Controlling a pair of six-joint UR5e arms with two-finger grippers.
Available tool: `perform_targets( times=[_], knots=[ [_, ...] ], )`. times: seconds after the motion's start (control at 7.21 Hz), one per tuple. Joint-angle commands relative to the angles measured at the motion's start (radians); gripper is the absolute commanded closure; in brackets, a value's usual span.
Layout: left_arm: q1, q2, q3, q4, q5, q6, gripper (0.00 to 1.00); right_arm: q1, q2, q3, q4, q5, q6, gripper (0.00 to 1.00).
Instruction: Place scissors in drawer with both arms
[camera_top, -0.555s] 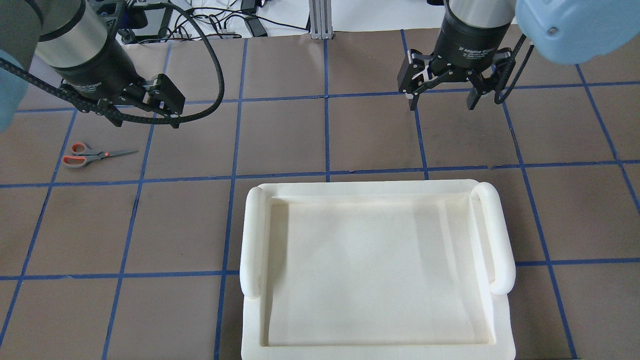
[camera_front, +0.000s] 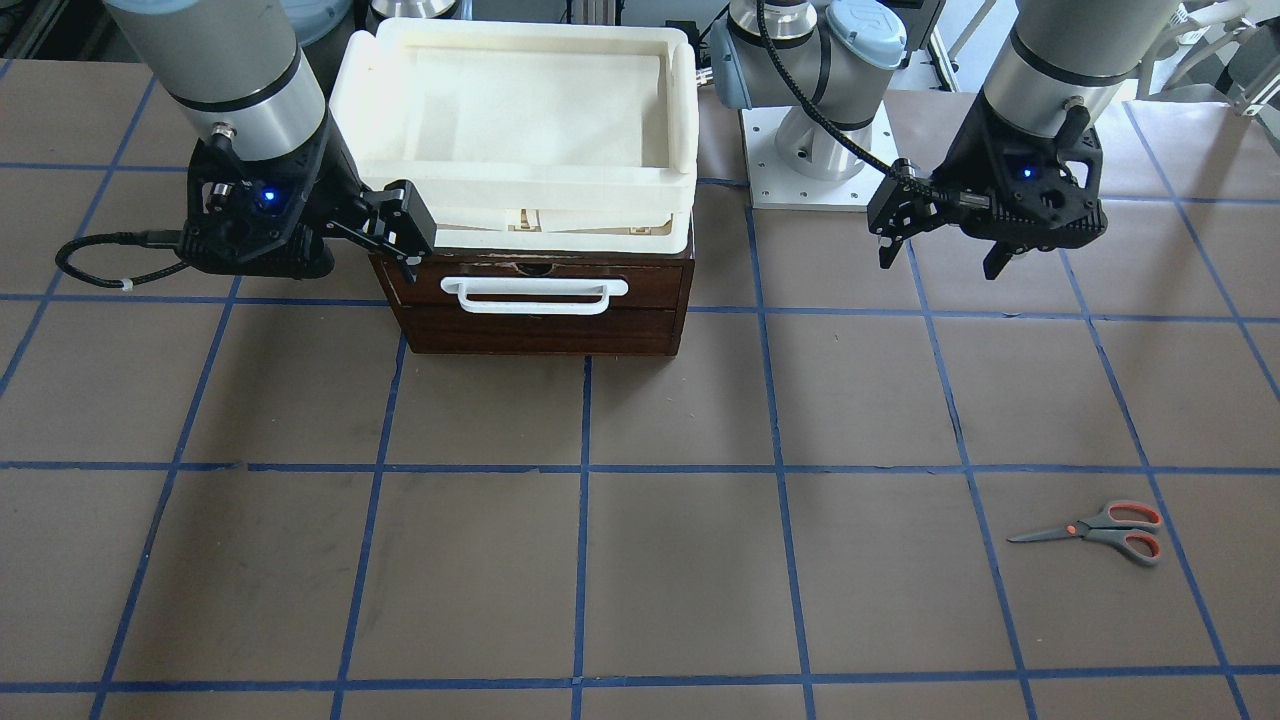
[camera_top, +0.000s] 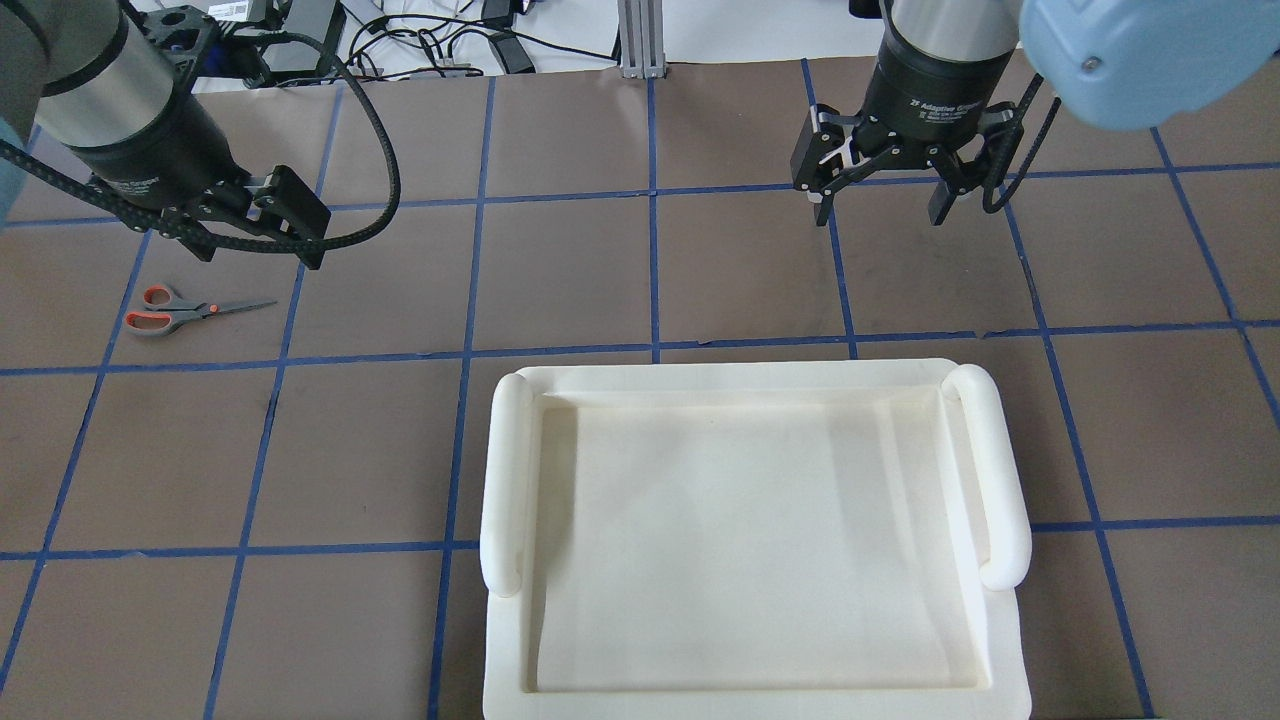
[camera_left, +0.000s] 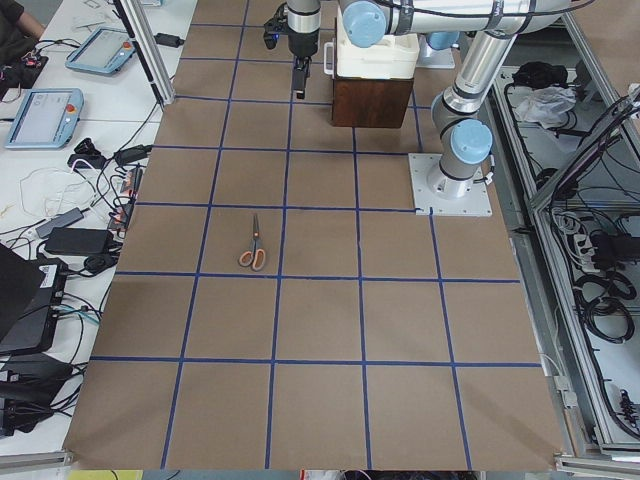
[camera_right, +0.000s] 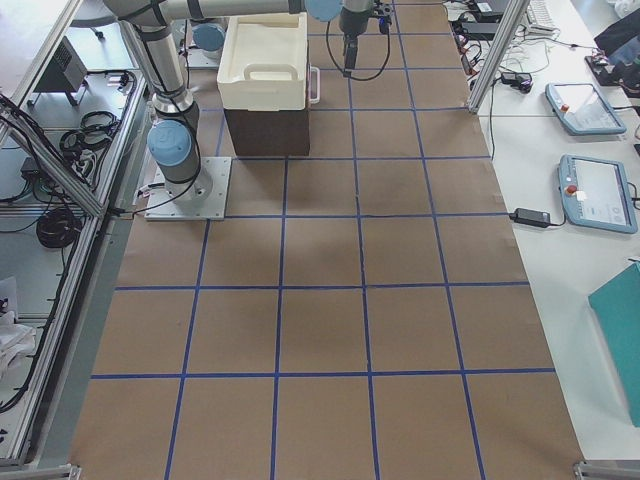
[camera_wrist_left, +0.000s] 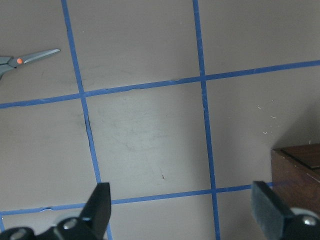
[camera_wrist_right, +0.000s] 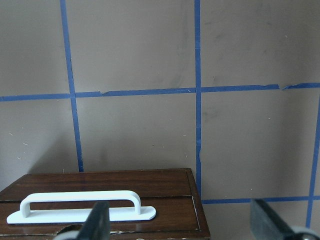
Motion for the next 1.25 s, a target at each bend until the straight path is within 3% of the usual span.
perform_targets(
  times=[0.0,0.28,0.55,0.83,0.97,1.11],
  knots=[
    [0.025,-0.001,-0.003,0.001,0.007,0.145,0.00,0.102,0.088,0.025,-0.074,0.005,0.182,0.00],
    [0.162,-0.039,-0.001,0.013,0.038,0.522,0.00,0.202,0.201,0.027,-0.179,-0.012,0.202,0.00],
    [0.296,-0.125,-0.012,0.041,0.039,0.865,0.00,0.198,0.194,0.032,-0.201,0.034,-0.451,0.00],
    [0.423,-0.214,-0.011,0.134,0.036,1.174,0.00,0.192,0.183,0.041,-0.192,0.085,-0.738,0.00],
    [0.470,-0.264,-0.011,0.219,0.033,1.277,0.00,0.189,0.186,0.064,-0.198,0.085,-1.065,0.00],
    [0.496,-0.322,-0.009,0.239,0.031,1.324,0.00,0.189,0.189,0.080,-0.210,0.088,-1.237,0.00]
  ],
)
